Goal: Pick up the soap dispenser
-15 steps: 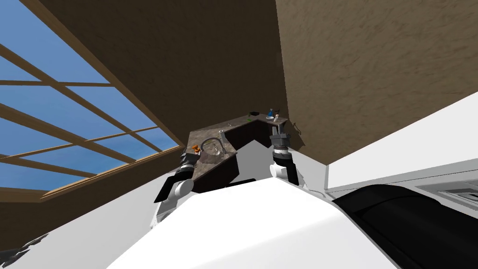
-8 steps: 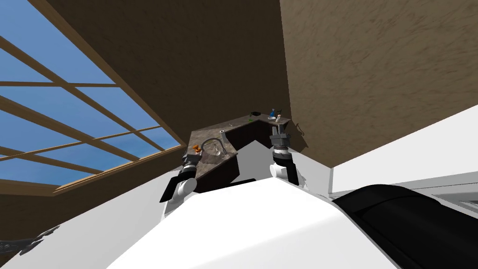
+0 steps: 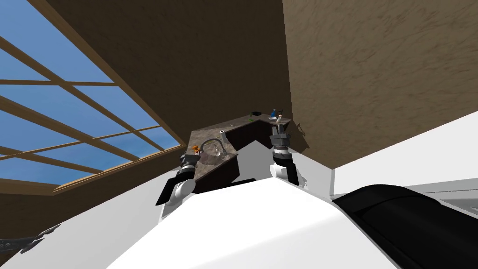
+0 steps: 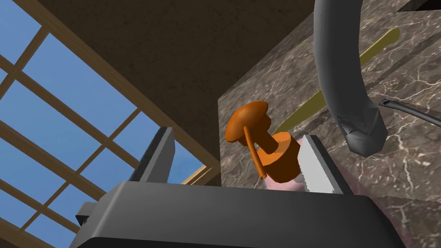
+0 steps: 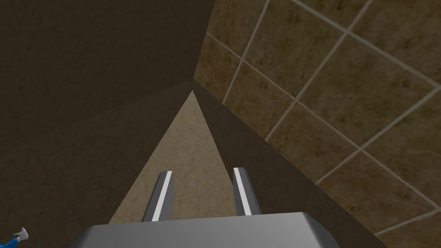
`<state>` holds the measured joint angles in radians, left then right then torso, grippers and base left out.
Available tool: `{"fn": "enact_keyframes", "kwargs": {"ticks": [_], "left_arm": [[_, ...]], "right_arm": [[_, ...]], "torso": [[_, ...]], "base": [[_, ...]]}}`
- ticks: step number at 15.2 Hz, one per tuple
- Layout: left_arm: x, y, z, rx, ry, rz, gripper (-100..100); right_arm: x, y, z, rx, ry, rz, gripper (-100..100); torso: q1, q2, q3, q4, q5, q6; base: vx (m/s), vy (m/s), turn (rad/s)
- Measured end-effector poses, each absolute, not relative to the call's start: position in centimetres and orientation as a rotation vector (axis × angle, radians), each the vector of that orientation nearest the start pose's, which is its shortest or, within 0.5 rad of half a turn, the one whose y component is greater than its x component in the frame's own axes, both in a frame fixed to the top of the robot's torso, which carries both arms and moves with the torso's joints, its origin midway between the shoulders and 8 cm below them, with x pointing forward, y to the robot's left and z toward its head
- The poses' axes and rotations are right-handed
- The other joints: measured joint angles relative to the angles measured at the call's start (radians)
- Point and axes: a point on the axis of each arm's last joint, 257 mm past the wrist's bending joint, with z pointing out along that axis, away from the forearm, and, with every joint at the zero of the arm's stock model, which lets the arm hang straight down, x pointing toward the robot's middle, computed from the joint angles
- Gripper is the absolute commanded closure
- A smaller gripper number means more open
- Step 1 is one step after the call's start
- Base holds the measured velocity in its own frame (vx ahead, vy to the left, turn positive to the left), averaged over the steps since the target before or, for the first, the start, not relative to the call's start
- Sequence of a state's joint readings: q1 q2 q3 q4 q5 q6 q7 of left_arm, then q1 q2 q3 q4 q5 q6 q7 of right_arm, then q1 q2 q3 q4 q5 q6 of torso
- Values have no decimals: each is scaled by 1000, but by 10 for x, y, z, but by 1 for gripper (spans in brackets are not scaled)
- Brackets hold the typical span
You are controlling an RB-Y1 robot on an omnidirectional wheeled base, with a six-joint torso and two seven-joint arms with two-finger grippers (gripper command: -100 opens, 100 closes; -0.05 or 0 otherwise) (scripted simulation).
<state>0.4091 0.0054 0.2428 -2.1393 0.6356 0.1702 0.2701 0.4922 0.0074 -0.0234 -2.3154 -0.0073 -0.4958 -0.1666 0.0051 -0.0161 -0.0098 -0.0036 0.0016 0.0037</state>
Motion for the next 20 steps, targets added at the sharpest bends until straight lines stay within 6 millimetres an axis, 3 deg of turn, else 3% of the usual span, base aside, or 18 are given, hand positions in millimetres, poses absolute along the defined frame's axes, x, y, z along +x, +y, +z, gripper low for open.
{"fn": "enact_keyframes", "kwargs": {"ticks": [6, 7, 13, 20], "left_arm": [[417, 376, -160, -1720, 481, -1608, 100], [417, 376, -161, -1721, 481, -1606, -100], [414, 393, -160, -1683, 592, -1543, -100], [401, 432, -154, -1666, 674, -1436, -100]], "right_arm": [[336, -286, 42, 692, 528, 1451, 0], [336, -286, 42, 692, 528, 1451, 0], [336, -286, 42, 692, 528, 1451, 0], [336, -286, 42, 692, 528, 1451, 0]], "torso": [[4, 5, 3, 2, 0, -2], [4, 5, 3, 2, 0, -2], [2, 10, 6, 3, 0, -2], [3, 13, 8, 4, 0, -2]], "base": [[-15, 2, -8], [-37, -4, -7], [-86, -24, -28], [-133, -23, -97]]}}
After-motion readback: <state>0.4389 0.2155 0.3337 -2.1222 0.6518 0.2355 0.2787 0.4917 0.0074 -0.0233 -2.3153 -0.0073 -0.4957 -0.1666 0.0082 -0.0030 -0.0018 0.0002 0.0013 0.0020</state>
